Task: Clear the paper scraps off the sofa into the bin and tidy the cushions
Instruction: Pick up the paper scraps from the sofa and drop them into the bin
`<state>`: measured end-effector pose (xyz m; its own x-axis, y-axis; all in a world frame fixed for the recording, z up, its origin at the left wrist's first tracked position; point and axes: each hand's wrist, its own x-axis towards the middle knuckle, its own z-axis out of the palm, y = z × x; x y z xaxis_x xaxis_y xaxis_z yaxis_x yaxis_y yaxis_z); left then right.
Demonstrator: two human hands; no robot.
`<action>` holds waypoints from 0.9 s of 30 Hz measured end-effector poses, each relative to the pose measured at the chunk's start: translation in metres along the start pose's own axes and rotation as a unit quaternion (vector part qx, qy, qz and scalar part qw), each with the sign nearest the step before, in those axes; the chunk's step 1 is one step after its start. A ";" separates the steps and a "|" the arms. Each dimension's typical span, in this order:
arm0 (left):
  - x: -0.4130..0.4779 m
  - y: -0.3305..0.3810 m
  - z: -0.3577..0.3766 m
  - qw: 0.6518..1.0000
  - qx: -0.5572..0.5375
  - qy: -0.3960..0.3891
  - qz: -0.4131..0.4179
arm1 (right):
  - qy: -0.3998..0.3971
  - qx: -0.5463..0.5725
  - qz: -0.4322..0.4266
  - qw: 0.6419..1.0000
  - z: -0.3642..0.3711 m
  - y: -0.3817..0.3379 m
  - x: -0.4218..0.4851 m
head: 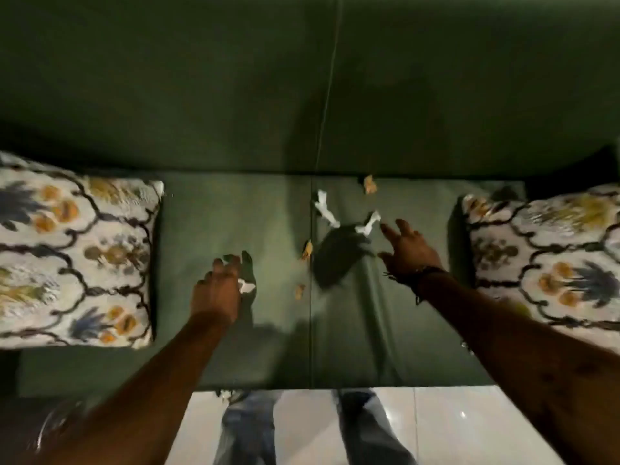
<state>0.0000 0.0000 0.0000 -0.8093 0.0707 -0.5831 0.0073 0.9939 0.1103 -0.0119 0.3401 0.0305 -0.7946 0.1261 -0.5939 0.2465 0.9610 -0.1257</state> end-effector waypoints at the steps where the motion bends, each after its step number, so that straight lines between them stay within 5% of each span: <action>1: 0.009 -0.005 0.019 1.000 -0.017 0.008 -0.009 | 0.017 0.004 -0.008 1.000 0.014 -0.004 0.027; 6: 0.044 -0.021 0.083 0.984 -0.130 0.121 -0.022 | 0.117 0.001 0.009 0.993 0.064 -0.020 0.101; 13: 0.049 -0.021 0.102 0.960 -0.115 0.243 0.078 | 0.211 0.033 -0.002 0.977 0.099 -0.005 0.098; 20: 0.045 0.025 0.091 0.928 -0.250 0.243 0.131 | 0.221 0.233 -0.023 0.947 0.069 -0.051 0.116; 27: 0.019 0.074 0.104 0.952 -0.211 0.127 0.181 | 0.114 0.085 -0.054 0.988 0.066 -0.091 0.154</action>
<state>0.0466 0.0840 -0.0865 -0.9149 0.3266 -0.2372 0.1204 0.7817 0.6119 -0.1196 0.2558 -0.1021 -0.9212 0.0959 -0.3772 0.2276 0.9189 -0.3221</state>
